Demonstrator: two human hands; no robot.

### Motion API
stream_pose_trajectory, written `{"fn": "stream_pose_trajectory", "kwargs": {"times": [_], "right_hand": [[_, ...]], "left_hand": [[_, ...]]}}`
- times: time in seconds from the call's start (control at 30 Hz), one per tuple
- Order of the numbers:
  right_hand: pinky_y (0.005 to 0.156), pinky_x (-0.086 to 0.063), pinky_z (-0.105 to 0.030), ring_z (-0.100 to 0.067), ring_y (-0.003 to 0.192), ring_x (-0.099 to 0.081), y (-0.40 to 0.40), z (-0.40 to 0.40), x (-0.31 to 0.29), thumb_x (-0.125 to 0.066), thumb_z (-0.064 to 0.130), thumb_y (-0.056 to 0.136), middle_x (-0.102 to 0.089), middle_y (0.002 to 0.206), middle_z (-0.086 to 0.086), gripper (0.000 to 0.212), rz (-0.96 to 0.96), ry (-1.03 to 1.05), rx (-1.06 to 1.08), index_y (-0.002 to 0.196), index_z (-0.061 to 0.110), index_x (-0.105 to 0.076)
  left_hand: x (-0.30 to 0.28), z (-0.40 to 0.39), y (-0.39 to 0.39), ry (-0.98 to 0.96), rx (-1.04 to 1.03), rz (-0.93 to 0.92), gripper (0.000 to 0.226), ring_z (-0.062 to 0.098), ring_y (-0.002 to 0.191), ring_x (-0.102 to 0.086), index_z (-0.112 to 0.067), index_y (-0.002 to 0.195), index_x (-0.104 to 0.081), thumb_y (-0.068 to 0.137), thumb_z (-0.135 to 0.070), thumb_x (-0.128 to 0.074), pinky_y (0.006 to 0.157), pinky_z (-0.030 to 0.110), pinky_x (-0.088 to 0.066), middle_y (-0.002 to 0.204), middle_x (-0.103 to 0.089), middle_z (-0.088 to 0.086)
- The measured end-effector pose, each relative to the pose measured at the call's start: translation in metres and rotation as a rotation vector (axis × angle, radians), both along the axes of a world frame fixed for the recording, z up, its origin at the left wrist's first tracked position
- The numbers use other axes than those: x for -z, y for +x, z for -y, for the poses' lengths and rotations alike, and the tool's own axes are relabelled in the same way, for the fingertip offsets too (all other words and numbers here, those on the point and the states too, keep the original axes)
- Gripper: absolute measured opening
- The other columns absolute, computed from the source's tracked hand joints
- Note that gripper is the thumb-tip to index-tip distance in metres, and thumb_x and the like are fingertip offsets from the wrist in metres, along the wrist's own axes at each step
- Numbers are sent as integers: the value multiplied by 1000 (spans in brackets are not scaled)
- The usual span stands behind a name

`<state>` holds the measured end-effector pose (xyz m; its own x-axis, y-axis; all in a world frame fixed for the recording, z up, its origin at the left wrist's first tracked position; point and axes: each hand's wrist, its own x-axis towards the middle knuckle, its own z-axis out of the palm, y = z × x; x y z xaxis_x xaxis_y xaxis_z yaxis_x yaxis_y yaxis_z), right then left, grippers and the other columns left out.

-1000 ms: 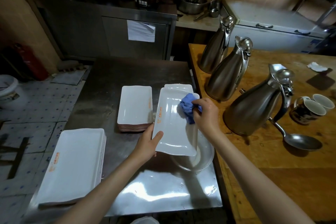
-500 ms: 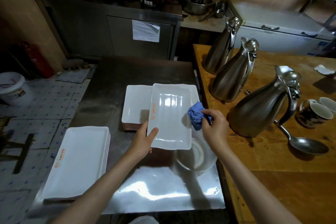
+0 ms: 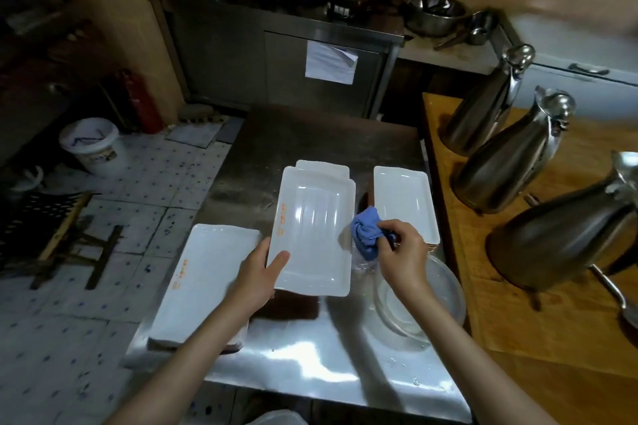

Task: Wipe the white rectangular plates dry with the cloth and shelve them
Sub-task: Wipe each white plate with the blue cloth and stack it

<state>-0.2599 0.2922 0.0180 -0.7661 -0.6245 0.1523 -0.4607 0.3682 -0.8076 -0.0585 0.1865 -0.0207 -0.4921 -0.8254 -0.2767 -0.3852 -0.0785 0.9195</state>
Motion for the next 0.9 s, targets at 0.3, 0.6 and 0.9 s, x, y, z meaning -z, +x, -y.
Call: {"fn": "stream_pose_trajectory", "kwargs": {"times": [0.3,0.6,0.9], "right_hand": [[80,-47,-24,-12,85,-55,55,44,11,-62,-8,81,-58,91,2,19,7,-15,-132,93,4,-69],[80,-46,-28,-18,85,-58,94,66,27,-59,-11,79,-60,90,-2,22,42,9,-191,92,3,-69],[78,-47,-31,-19,83,-58,111,75,40,-58,-10,77,-65,93,-4,24,77,22,-163,93,5,-70]], "left_hand": [[9,12,80,44,-79,87,38,16,114,-56,-25,135,-47,98,-28,-51,100,40,-47,126,-59,-7],[10,23,123,28,-86,147,40,14,114,-55,-17,137,-47,97,-16,-51,92,24,-44,120,-55,-10],[10,30,142,59,-27,206,36,8,86,-61,-19,133,-49,97,-17,-50,48,20,-52,111,-59,-8]]}}
